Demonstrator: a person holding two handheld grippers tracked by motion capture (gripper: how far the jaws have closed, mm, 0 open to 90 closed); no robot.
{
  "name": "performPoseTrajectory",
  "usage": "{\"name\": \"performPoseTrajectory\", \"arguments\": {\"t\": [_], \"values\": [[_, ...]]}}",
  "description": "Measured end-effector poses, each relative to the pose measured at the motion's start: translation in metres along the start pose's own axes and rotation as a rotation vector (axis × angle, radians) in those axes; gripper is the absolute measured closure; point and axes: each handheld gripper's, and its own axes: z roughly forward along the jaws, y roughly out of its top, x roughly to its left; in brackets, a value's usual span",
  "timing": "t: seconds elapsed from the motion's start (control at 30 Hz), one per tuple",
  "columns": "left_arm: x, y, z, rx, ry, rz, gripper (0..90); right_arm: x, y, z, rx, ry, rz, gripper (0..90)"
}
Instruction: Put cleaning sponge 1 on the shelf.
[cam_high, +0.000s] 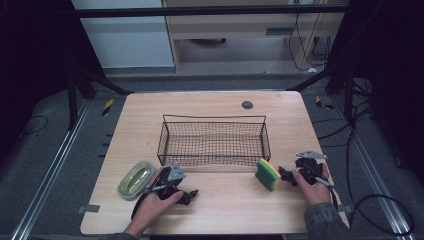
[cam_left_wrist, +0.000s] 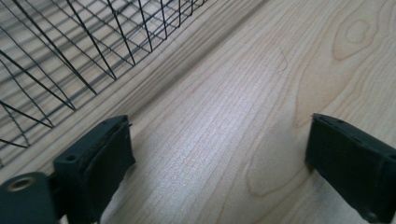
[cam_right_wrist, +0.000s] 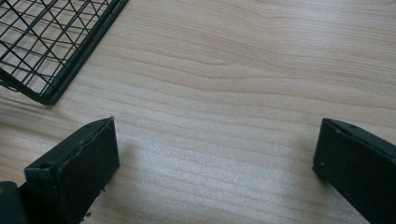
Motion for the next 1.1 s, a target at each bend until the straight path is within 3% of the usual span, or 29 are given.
{"name": "performPoseTrajectory", "arguments": {"t": [0.07, 0.13, 0.2, 0.37, 0.47, 0.6, 0.7, 0.87, 1.1], "values": [[-0.001, 0.003, -0.008, -0.024, -0.014, -0.007, 6.7, 0.000, 0.000, 0.000, -0.001, -0.001, 0.004, 0.4], [0.001, 0.005, -0.019, -0.078, -0.060, -0.031, 6.8, 0.000, 0.001, 0.001, 0.001, -0.003, 0.007, 0.4], [0.005, 0.008, -0.031, -0.089, -0.058, -0.040, 7.3, 0.000, 0.001, 0.001, 0.000, -0.004, 0.006, 0.4], [0.019, 0.017, -0.067, -0.008, 0.002, -0.013, 7.5, -0.002, 0.004, 0.004, 0.001, 0.006, 0.005, 0.4], [0.035, 0.018, -0.087, 0.040, 0.029, -0.041, 7.3, -0.004, 0.006, 0.006, 0.000, 0.009, -0.004, 0.4], [0.063, 0.009, -0.112, 0.117, 0.140, -0.074, 7.7, -0.004, 0.006, 0.006, 0.001, 0.011, -0.004, 0.4], [0.078, 0.003, -0.128, 0.135, 0.155, -0.122, 7.7, -0.004, 0.007, 0.006, 0.010, 0.011, -0.010, 0.4], [0.093, -0.005, -0.141, 0.182, 0.167, -0.140, 10.0, -0.004, 0.007, 0.007, 0.001, 0.013, -0.005, 0.6], [0.094, -0.002, -0.145, 0.221, 0.199, -0.088, 7.7, -0.002, 0.006, 0.006, -0.001, -0.004, 0.008, 0.7]]}}
